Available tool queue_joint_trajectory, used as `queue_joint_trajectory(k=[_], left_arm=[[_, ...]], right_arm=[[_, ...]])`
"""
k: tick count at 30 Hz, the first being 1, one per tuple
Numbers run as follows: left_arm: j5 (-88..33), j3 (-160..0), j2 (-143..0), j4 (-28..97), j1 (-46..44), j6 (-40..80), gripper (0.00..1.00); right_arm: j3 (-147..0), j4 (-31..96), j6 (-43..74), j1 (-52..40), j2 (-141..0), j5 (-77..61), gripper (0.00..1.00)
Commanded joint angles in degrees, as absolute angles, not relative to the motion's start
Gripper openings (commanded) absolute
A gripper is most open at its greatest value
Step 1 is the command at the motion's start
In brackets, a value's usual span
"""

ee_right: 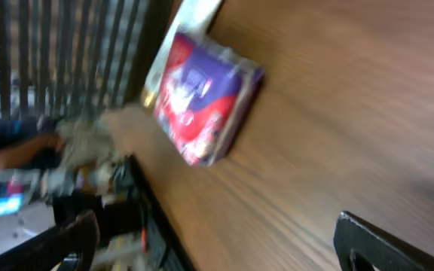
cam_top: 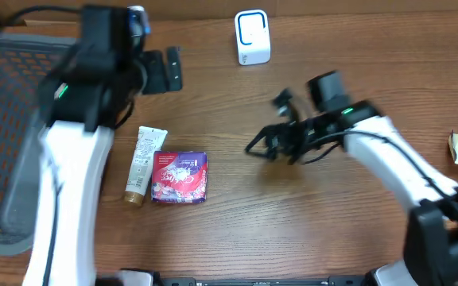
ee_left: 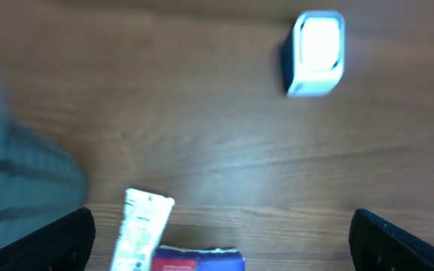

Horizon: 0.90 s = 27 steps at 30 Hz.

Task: Scan the item barcode
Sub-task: 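Reach the right gripper to the purple pack and grasp it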

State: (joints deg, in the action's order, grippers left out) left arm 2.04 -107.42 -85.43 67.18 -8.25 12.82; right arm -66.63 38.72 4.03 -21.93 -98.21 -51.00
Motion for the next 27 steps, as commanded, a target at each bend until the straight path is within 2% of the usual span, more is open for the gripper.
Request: queue_joint_trajectory(k=[1, 5, 13, 22, 27], left_arm=[[4.40, -108.29, -78.74, 69.12, -8.23, 11.31, 1.00], [7.11, -108.27, -75.68, 74.74, -8.23, 11.38, 1.00], [9.63, -108.27, -74.87, 81.06, -8.23, 11.88, 1.00], [12.45, -108.27, -74.89, 80.82, -8.23, 12.95, 1.00], [12.71, -108.25, -74.89, 80.79, -8.23, 12.91, 1.00]], right_arm=[[-65.43, 32.56, 9.32, -26.94, -102.85, -53.56, 1.00], [-66.08, 23.05, 12.23, -30.50, -106.91, -47.66, 1.00], [-67.53, 12.36, 12.67, -30.26, -114.74, -41.58, 1.00], [-80.16, 13.39, 11.79, -32.18, -126.54, -45.30, 1.00], [-80.86, 15.62, 9.72, -35.55, -130.41, -47.68, 1.00]])
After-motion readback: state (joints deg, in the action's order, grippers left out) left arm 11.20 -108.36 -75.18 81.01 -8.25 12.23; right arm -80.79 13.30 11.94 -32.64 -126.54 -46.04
